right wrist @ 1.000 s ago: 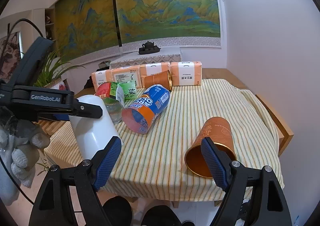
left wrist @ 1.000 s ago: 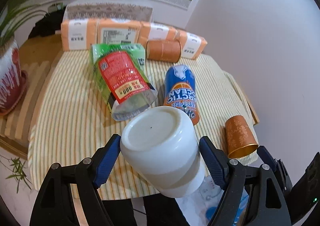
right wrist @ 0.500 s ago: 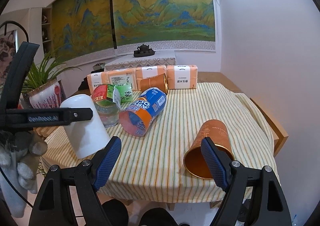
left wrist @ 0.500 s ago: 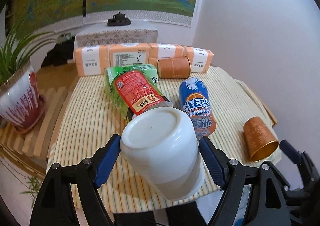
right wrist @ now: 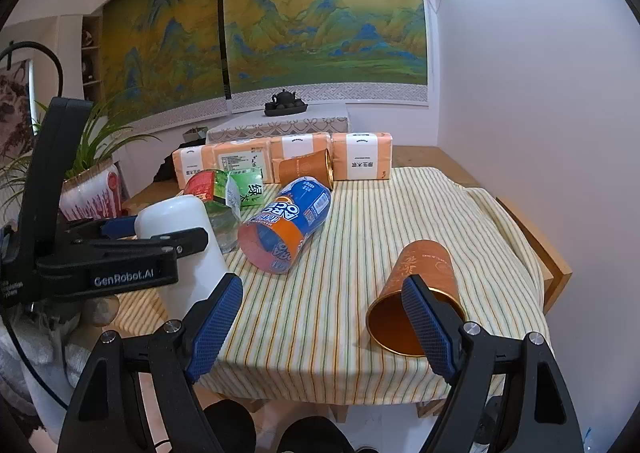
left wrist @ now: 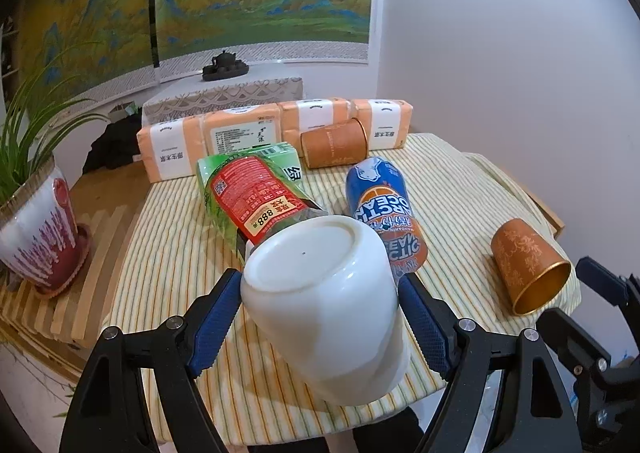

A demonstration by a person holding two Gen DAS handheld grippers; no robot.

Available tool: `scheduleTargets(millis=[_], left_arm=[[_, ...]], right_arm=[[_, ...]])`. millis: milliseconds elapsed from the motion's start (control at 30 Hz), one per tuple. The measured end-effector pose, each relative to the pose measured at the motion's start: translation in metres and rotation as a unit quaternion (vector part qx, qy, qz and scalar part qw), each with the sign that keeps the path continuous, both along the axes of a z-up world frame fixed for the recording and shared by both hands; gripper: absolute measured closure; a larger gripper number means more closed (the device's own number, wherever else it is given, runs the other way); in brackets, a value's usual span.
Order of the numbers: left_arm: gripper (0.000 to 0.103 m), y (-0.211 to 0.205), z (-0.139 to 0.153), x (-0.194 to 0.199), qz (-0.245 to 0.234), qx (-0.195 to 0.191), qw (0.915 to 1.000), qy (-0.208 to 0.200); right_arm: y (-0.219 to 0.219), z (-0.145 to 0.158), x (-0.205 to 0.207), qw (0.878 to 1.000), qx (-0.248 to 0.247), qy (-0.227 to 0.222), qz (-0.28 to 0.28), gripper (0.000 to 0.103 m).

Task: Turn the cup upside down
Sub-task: 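Lower the inverted white cup onto the tablecloth with the left gripper, then open the left gripper and release the upside-down white cup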

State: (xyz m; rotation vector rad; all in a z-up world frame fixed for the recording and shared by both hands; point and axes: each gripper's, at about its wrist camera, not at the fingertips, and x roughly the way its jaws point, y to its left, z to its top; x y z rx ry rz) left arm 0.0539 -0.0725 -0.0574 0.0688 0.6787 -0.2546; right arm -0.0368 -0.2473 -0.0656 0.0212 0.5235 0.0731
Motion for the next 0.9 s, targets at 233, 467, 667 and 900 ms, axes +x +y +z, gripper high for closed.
scheduleTargets(millis=[233,467,667,900], left_arm=[[0.023,-0.005,-0.002,-0.008,-0.022,-0.014,0.9997,0.003],[0.022,-0.010,-0.008,-0.009,-0.026,-0.012,0.9996,0.006],[0.014,-0.014,-0.006,-0.008,-0.028,-0.019,0.9994,-0.001],[0.007,-0.018,0.006,-0.014,-0.033,-0.019,0.9988,-0.031]], right_arm=[[-0.002,0.001,0.000,1.000,0.008,0.003,0.000,0.024],[-0.003,0.003,-0.001,1.000,0.010,0.002,-0.003,0.024],[-0.006,0.002,-0.002,1.000,0.015,0.007,-0.002,0.024],[-0.007,0.003,-0.005,1.000,0.015,0.002,-0.003,0.024]])
